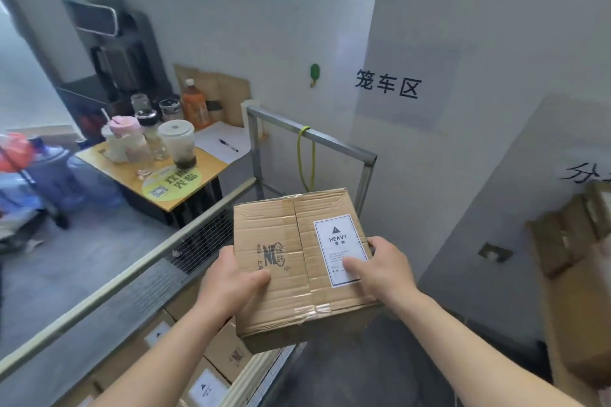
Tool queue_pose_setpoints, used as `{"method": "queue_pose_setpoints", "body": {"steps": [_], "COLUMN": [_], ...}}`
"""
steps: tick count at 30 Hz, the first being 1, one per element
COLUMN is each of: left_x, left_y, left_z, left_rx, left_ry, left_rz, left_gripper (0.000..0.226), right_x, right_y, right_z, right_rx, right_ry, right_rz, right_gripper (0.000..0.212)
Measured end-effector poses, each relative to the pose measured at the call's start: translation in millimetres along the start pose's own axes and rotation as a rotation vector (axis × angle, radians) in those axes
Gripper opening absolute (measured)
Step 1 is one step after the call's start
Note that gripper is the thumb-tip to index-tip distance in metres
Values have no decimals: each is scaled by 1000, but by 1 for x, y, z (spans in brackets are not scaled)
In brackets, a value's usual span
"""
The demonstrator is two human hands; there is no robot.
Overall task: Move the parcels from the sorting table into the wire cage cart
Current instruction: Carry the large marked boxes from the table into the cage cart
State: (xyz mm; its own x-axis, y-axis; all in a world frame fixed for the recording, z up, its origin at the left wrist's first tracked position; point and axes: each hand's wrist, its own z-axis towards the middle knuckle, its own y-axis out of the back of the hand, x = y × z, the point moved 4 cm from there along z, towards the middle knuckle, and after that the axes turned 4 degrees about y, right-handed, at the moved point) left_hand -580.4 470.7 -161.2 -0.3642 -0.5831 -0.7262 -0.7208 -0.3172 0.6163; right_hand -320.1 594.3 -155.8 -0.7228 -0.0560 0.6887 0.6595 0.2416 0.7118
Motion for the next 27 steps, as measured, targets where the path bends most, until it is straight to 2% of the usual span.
{"method": "queue_pose_setpoints", "body": {"steps": [7,14,27], "left_x": [9,38,77], "left_y": [-1,2,-16], "left_z": [7,36,140], "left_rx": [-116,-176,-88], "left_ry": [124,223,352], "left_rz": [-87,-148,-204], "left_gripper": [58,60,54], "right_x": [21,49,73], "right_y": [-14,-62,-139], "right_z": [55,104,204], "right_rx": [131,231,322], "right_ry": [87,162,138], "right_rz": [-53,-166,-356], "right_gripper": [40,38,36]}}
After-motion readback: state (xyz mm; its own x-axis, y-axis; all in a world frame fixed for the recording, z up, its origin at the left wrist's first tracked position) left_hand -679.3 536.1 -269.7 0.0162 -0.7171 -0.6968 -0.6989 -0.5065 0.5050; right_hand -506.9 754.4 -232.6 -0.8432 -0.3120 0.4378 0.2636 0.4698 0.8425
